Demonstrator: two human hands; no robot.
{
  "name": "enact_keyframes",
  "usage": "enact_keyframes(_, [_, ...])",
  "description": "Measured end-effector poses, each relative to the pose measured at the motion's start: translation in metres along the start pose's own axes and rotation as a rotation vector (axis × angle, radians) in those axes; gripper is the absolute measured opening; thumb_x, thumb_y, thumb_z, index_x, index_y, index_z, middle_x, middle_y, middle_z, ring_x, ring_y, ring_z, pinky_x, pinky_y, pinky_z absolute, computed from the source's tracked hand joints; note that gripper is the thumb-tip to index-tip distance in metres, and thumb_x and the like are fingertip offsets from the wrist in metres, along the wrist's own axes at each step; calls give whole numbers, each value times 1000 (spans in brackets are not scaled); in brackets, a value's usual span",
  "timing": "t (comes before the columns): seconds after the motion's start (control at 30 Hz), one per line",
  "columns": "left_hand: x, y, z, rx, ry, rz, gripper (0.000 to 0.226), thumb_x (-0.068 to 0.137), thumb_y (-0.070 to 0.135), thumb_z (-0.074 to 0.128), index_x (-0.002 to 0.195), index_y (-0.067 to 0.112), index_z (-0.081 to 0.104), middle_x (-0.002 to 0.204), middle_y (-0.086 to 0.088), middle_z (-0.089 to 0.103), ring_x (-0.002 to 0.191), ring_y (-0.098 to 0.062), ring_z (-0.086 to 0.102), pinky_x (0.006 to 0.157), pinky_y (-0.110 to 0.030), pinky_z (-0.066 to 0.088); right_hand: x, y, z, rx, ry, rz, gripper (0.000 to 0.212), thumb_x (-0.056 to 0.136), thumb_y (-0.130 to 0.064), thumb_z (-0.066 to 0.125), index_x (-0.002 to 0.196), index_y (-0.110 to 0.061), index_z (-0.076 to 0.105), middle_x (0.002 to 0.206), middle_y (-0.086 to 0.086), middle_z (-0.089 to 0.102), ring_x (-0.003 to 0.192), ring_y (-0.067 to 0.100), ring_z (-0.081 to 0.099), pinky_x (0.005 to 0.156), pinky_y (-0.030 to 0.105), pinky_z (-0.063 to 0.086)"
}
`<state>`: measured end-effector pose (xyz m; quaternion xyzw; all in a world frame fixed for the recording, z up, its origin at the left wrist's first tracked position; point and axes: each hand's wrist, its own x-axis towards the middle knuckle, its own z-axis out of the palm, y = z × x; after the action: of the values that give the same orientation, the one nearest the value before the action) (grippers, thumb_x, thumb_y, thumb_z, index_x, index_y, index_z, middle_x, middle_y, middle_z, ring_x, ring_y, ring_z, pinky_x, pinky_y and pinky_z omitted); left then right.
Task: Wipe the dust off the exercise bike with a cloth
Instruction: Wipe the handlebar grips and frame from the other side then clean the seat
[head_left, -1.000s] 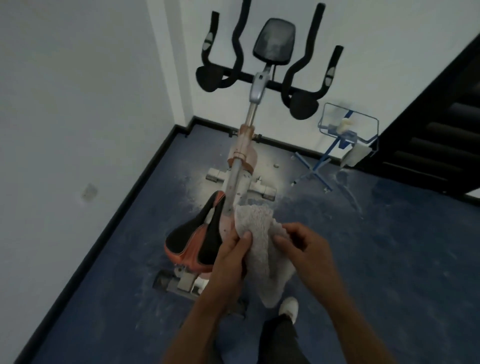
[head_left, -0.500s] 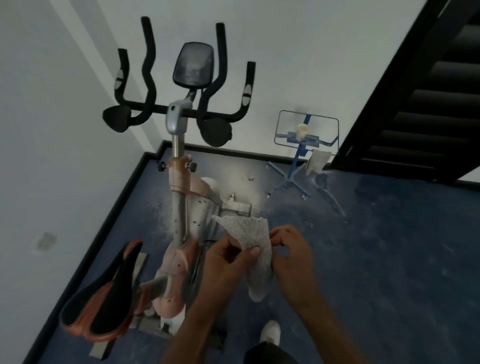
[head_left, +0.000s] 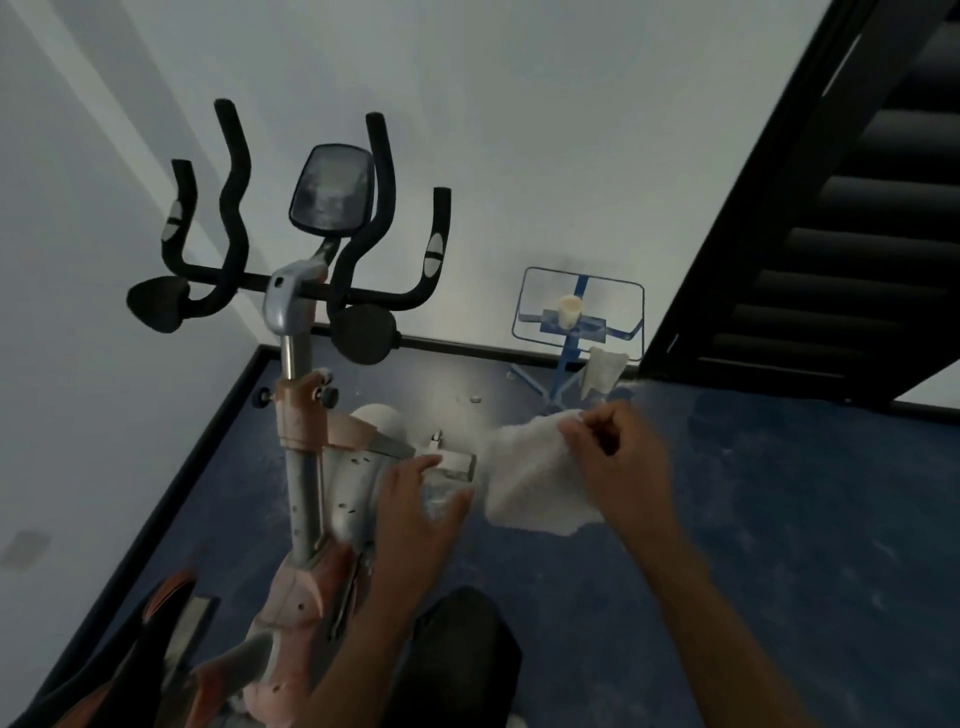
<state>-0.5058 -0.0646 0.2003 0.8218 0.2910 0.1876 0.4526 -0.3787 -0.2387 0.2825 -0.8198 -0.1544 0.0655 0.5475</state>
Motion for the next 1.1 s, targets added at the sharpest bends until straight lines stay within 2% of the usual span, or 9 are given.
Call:
enact_keyframes(0.1, [33,37,28,-92,-212,196,63,81,55,73,136,33,49,133,15,53,125,-3,51,103,-23,43,40,2,8,7,-82,-4,16,93,-28,72,85,-29,58,80,-11,63,76,-5,61,65,9,47])
enact_keyframes(0.2, [79,63,70,-155,-353,269,68,79,47,82,137,41,47,132,21,56,123,2,54,102,-19,45,91,7,12,-49,-146,-27,17,92,-27,72,84,-33,59,80,-13,66,78,-7,64,69,7,49])
enact_keyframes(0.33, [156,77,115,-268,-268,191,39,85,42,75,112,60,52,107,23,67,99,2,66,86,-26,57,172,19,4,-199,-197,-97,9,92,-28,72,97,-29,65,89,-16,66,89,-6,62,76,6,47])
enact_keyframes(0.43, [217,80,136,-200,-220,286,5,88,46,61,92,45,58,85,23,59,78,3,60,69,-22,50,230,29,-7,-298,-235,-108,12,91,-35,72,100,-32,65,92,-17,63,90,-1,60,77,11,46])
enact_keyframes(0.53, [275,79,156,-94,-204,324,14,91,44,64,84,37,55,80,22,50,72,3,53,63,-10,38,280,44,-16,-363,-218,-64,21,89,-54,63,100,-37,62,94,-17,63,89,1,61,77,16,47])
enact_keyframes(0.7, [359,65,199,193,-199,286,18,83,28,79,78,26,62,67,20,53,56,7,39,58,-8,29,344,81,-26,-403,-239,42,10,96,-44,62,100,-35,61,97,-12,64,90,1,60,80,26,50])
enact_keyframes(0.87, [437,55,251,371,-203,239,5,90,25,71,85,25,71,71,9,62,68,-12,56,57,-15,33,388,131,-34,-336,-218,113,9,100,-38,58,98,-32,64,93,-15,62,89,1,60,79,21,48])
enact_keyframes(1.0, [494,55,287,331,-212,238,10,94,21,71,103,20,74,88,3,69,81,-7,49,67,-8,28,414,174,-36,-232,-230,194,21,100,-49,52,92,-33,63,88,-12,64,84,4,62,75,28,52])
enact_keyframes(1.1, [527,41,315,349,-325,263,16,92,18,73,108,19,75,94,5,68,84,-7,50,73,-7,29,433,199,-43,-182,-243,243,16,96,-45,52,88,-34,62,86,-14,65,85,2,63,74,17,48])
